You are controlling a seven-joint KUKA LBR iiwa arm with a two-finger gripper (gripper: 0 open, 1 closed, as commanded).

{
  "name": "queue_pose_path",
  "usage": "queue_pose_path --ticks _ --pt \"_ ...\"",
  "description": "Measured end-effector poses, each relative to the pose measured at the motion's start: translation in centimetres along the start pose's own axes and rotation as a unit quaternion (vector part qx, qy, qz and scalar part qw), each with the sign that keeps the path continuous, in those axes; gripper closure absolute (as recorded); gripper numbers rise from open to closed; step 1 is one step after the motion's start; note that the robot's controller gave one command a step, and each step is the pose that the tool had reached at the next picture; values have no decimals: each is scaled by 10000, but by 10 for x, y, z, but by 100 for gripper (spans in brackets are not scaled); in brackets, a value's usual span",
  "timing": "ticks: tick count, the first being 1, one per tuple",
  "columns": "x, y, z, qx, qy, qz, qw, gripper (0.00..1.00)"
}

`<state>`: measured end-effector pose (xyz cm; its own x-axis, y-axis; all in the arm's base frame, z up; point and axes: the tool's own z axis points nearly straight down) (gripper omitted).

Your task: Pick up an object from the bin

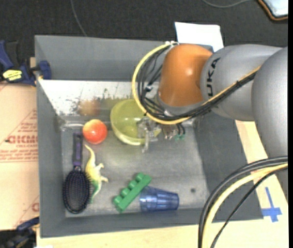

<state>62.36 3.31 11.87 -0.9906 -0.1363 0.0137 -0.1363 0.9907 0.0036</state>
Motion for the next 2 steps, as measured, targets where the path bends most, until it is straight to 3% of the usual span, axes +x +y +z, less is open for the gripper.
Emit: queue_pose_path --ticks 2 --pt "1 0 -35 -1 13 7 10000 100"
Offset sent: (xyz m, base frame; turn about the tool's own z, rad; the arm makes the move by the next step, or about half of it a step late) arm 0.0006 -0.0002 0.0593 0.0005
